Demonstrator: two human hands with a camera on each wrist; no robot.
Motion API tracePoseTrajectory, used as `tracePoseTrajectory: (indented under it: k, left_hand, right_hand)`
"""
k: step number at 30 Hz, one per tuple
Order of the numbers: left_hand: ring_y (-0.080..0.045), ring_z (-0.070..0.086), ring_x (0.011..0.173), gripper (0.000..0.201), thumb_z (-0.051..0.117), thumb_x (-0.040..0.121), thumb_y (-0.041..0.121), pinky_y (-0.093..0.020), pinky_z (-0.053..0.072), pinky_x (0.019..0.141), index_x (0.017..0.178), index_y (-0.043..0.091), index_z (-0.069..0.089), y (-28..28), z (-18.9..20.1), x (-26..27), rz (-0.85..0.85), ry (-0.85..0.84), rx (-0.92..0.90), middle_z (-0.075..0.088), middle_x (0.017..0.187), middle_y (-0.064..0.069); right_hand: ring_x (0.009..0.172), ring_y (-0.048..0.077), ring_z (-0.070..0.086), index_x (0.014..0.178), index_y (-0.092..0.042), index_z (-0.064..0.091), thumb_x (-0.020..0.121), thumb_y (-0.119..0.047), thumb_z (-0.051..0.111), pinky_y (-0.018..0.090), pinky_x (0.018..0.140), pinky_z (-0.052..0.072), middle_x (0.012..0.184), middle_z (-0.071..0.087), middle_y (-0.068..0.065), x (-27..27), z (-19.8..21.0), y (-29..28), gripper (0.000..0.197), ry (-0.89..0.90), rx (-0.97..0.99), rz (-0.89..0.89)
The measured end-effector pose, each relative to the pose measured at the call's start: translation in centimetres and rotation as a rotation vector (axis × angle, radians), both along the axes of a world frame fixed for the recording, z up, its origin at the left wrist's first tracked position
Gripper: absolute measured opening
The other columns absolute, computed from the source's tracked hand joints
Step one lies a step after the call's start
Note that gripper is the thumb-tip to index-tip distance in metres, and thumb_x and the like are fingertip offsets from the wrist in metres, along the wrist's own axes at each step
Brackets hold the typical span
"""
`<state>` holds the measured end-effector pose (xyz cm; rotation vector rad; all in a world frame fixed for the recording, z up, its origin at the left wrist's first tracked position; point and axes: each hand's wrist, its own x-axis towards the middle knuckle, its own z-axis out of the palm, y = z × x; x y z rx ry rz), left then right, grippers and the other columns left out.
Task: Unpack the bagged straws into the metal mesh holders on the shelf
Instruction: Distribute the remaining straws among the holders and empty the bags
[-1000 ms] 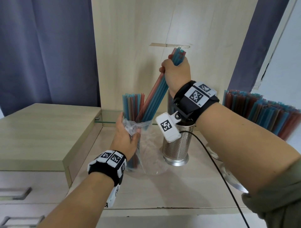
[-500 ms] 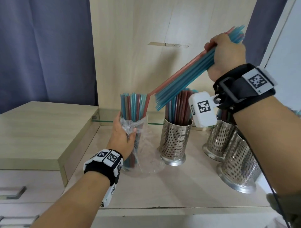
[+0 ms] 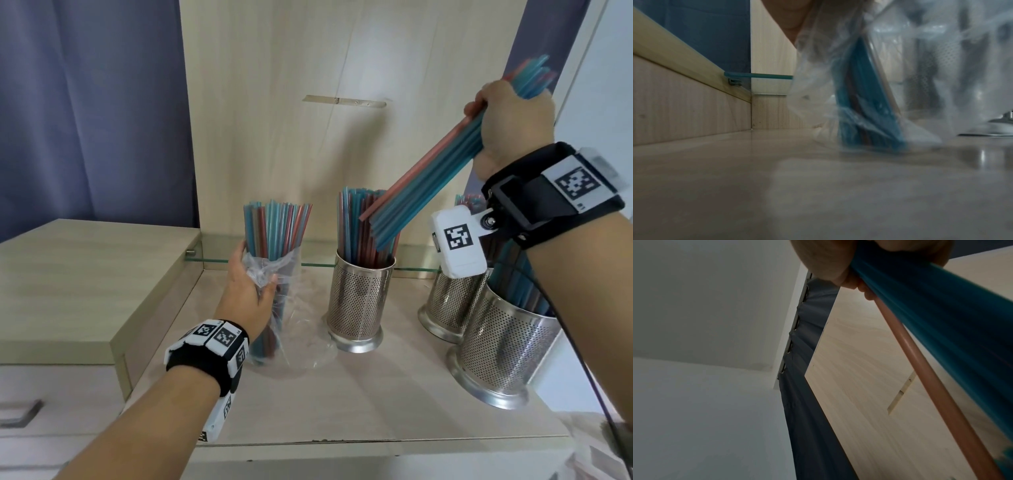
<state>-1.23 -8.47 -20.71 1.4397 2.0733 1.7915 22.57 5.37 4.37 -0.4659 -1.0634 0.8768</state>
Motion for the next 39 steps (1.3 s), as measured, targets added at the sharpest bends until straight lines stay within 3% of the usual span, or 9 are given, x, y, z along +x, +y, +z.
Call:
tracePoseTrajectory:
  k: [4, 8, 14, 18, 23, 27, 31, 35, 39]
  left_hand:
    - [-0.022, 0.048, 0.130, 0.076, 0.056, 0.096, 0.018, -0.036, 0.041, 0.107, 0.154, 0.020, 0.007, 0.2, -0.2, -0.3, -0.006, -0.010, 0.002, 0.040, 0.149, -0.009]
    - [-0.021, 0.050, 0.127, 0.076, 0.056, 0.096, 0.018, -0.035, 0.042, 0.105, 0.154, 0.020, 0.007, 0.2, -0.3, -0.3, -0.008, -0.013, 0.000, 0.042, 0.147, -0.008]
    - [-0.023, 0.050, 0.126, 0.076, 0.056, 0.096, 0.019, -0.034, 0.042, 0.103, 0.154, 0.018, 0.007, 0.1, -0.2, -0.2, 0.007, -0.004, -0.013, 0.040, 0.149, -0.009]
    - [-0.022, 0.046, 0.130, 0.075, 0.056, 0.096, 0.018, -0.033, 0.039, 0.105, 0.154, 0.015, 0.009, 0.0, 0.0, 0.0, 0.017, 0.006, -0.016, 0.035, 0.151, -0.008]
    - [-0.018, 0.045, 0.129, 0.075, 0.056, 0.096, 0.018, -0.033, 0.039, 0.106, 0.154, 0.015, 0.008, -0.1, 0.1, 0.1, 0.001, 0.006, -0.017, 0.038, 0.149, -0.008]
    - [-0.016, 0.047, 0.124, 0.074, 0.056, 0.096, 0.017, -0.030, 0.038, 0.103, 0.154, 0.014, 0.009, -0.3, 0.4, 0.4, -0.002, 0.013, -0.012, 0.041, 0.147, -0.009]
    - [-0.012, 0.046, 0.119, 0.074, 0.055, 0.096, 0.017, -0.029, 0.039, 0.101, 0.154, 0.014, 0.009, -0.4, 0.4, 0.4, -0.006, 0.011, -0.010, 0.043, 0.145, -0.009]
    - [-0.015, 0.046, 0.123, 0.075, 0.056, 0.096, 0.018, -0.032, 0.039, 0.104, 0.154, 0.013, 0.007, -0.5, 0.4, 0.5, -0.004, 0.006, -0.014, 0.041, 0.148, -0.009]
    - [-0.012, 0.046, 0.121, 0.074, 0.056, 0.096, 0.017, -0.028, 0.038, 0.101, 0.154, 0.013, 0.009, -0.6, 0.7, 0.7, -0.003, 0.010, -0.016, 0.042, 0.146, -0.007]
  right_hand:
    - [0.059, 0.012, 0.058, 0.088, -0.016, 0.047, 0.085, -0.005, 0.050, 0.027, 0.060, 0.050, 0.081, 0.054, 0.004, -1.0, -1.0, -0.1, 0.012, -0.073, 0.058, -0.023]
    - [0.060, 0.010, 0.059, 0.088, -0.019, 0.047, 0.088, -0.007, 0.052, 0.028, 0.062, 0.051, 0.080, 0.056, 0.001, -2.0, -1.7, -0.1, 0.013, -0.136, 0.087, -0.001]
    - [0.061, 0.011, 0.057, 0.101, -0.014, 0.041, 0.090, -0.007, 0.051, 0.021, 0.059, 0.050, 0.076, 0.051, -0.006, -3.2, -3.5, -0.2, 0.017, -0.174, 0.181, -0.121]
    - [0.066, 0.013, 0.063, 0.107, -0.013, 0.041, 0.088, -0.007, 0.052, 0.025, 0.062, 0.053, 0.081, 0.055, -0.002, -3.7, -3.7, -0.3, 0.023, -0.145, 0.208, -0.109]
    - [0.067, 0.016, 0.062, 0.104, -0.019, 0.044, 0.088, -0.009, 0.055, 0.030, 0.062, 0.053, 0.088, 0.056, 0.008, -4.2, -3.6, -0.5, 0.022, -0.190, 0.243, 0.030]
    - [0.065, 0.014, 0.062, 0.109, -0.018, 0.043, 0.089, -0.013, 0.056, 0.030, 0.062, 0.053, 0.089, 0.056, 0.007, -4.4, -3.9, -0.5, 0.024, -0.239, 0.250, 0.040]
    - [0.063, 0.016, 0.061, 0.121, -0.011, 0.040, 0.087, -0.011, 0.053, 0.029, 0.061, 0.054, 0.083, 0.057, 0.002, -4.6, -4.4, 0.1, 0.036, -0.194, 0.210, -0.061]
    - [0.076, 0.024, 0.066, 0.136, -0.010, 0.033, 0.084, -0.014, 0.052, 0.025, 0.061, 0.052, 0.111, 0.060, 0.022, -4.9, -5.1, 0.4, 0.056, -0.162, 0.178, -0.091]
    - [0.093, 0.033, 0.067, 0.138, -0.010, 0.034, 0.082, -0.013, 0.054, 0.030, 0.071, 0.058, 0.120, 0.058, 0.026, -4.8, -5.2, 0.3, 0.060, -0.129, 0.155, -0.104]
